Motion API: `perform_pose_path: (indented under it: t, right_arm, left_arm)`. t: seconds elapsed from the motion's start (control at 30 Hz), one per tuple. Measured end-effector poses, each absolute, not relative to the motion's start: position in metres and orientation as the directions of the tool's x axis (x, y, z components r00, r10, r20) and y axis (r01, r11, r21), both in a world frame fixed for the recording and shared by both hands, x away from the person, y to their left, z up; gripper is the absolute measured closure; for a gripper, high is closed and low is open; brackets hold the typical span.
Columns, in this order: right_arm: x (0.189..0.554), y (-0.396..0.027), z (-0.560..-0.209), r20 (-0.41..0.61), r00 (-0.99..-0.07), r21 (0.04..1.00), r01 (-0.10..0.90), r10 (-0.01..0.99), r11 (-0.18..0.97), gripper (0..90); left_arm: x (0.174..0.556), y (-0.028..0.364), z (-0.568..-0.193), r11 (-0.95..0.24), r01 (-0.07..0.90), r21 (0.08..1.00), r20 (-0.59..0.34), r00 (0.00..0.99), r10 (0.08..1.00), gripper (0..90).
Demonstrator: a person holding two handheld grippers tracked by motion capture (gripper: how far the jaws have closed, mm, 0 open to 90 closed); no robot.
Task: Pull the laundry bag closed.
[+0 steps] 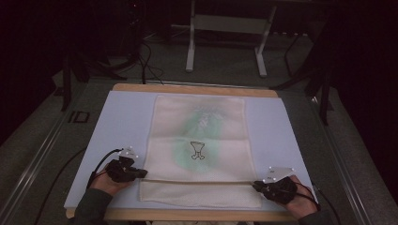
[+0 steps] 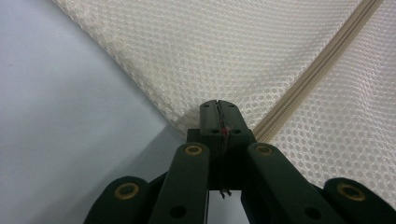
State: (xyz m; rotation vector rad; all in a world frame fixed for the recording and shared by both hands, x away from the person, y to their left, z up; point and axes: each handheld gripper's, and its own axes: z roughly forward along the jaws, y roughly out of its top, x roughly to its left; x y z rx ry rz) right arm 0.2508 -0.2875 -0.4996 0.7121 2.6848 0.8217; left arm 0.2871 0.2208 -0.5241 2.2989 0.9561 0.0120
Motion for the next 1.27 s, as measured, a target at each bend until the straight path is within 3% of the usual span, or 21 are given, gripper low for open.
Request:
perform_pose_path:
  t: [0.2,0.6,1.27]
  right_arm:
    - [0.252,-0.287,-0.505,-0.069,-0.857,0.577,0.383,0.510,0.722,81.6]
    - [0.254,-0.288,-0.503,-0.014,-0.848,0.666,0.388,0.530,0.638,78.0]
    - [0.264,-0.300,-0.509,-0.004,-0.746,0.716,0.463,0.666,0.523,70.2]
  left_arm:
    - [0.287,0.222,-0.525,-0.527,0.634,0.567,-0.231,0.736,0.637,89.6]
    - [0.286,0.219,-0.523,-0.545,0.610,0.575,-0.203,0.752,0.627,87.0]
    - [0.286,0.215,-0.519,-0.514,0.590,0.622,-0.200,0.755,0.625,78.4]
